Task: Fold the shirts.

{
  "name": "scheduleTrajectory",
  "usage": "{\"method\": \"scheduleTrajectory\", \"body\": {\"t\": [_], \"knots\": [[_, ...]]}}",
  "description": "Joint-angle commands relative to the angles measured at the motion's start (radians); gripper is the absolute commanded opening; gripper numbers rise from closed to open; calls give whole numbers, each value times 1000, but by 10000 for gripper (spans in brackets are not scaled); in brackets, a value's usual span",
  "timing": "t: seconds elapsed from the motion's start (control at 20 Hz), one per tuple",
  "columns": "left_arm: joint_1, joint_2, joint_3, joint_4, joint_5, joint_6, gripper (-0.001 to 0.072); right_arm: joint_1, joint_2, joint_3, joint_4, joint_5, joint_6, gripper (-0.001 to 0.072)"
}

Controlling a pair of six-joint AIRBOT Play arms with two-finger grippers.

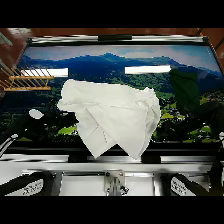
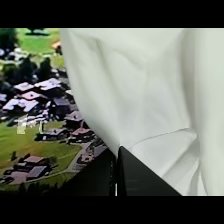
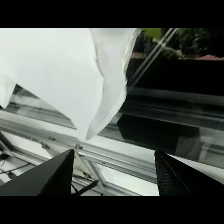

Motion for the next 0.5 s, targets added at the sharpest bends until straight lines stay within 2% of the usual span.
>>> {"method": "scheduleTrajectory", "body": {"t": [0.0, 0.1, 0.3, 0.45], "knots": [[-1, 25, 27, -5, -26, 35, 29, 135, 21, -126, 24, 47, -16, 628], [-1, 39, 27, -5, -27, 43, 28, 243, 21, -164, 22, 103, -13, 628], [-1, 66, 27, -5, -34, 62, 29, 386, 18, -189, 31, 213, 68, 628], [-1, 76, 27, -5, -35, 62, 29, 477, -10, -189, 41, 247, 99, 628]]}}
